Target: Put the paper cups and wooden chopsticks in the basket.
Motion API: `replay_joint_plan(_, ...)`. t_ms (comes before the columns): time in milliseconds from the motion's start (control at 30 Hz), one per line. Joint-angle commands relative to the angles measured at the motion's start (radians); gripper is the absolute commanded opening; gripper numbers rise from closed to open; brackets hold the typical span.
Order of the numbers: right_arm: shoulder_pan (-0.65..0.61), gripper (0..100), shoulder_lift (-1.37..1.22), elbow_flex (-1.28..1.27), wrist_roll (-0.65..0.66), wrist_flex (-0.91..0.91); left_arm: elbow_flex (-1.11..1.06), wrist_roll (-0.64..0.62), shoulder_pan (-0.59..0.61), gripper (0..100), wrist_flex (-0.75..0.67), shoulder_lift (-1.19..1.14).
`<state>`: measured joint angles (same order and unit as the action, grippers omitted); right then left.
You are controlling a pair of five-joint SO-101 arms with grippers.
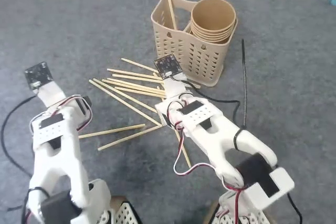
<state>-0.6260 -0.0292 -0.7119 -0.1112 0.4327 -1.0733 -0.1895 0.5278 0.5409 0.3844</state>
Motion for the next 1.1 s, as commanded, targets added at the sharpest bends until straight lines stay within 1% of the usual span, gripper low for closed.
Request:
replay_joint_plan(0,-0.019,16.2,0.001,0.054,-0.012,-0.018,0.047,-0.018,0.006,24,-0.002,0.003)
replay_joint_plan(200,-0.021,15.8,-0.116,0.155,-0.011,0.027,0.047,-0.018,0.006,24,-0.002,0.002)
replay_joint_plan(267,-0.022,11.6,-0.15,0.21,-0.011,0.087,0.047,-0.018,0.006,24,-0.002,0.002)
replay_joint_plan(367,-0.019,0.0,-0.183,0.27,-0.012,0.17,0.047,-0.018,0.008,24,-0.002,0.002)
replay_joint_plan(433,-0.018,2.8,-0.174,0.273,-0.012,0.209,0.047,-0.018,0.008,24,-0.002,0.002)
replay_joint_plan(467,-0.019,1.7,-0.16,0.272,-0.012,0.232,0.047,-0.018,0.008,24,-0.002,0.002)
replay_joint_plan(500,-0.022,0.4,-0.139,0.272,-0.012,0.26,0.047,-0.018,0.008,24,-0.002,0.002)
replay_joint_plan(567,-0.03,0.8,-0.076,0.27,-0.012,0.332,0.047,-0.018,0.009,24,-0.002,0.002)
replay_joint_plan(700,-0.094,0.7,0.09,0.27,0.003,0.522,0.047,-0.018,0.009,24,-0.002,0.002)
replay_joint_plan(833,-0.17,0.7,0.272,0.27,0.132,0.74,0.047,-0.018,0.011,24,-0.002,0.002)
replay_joint_plan(900,-0.186,0.7,0.363,0.273,0.18,0.812,0.047,-0.018,0.011,24,-0.002,0.002)
replay_joint_plan(1000,-0.183,0.7,0.499,0.288,0.209,0.822,0.047,-0.018,0.011,24,-0.002,0.002)
replay_joint_plan(1067,-0.156,0.7,0.579,0.301,0.206,0.748,0.047,-0.018,0.011,24,-0.002,0.002)
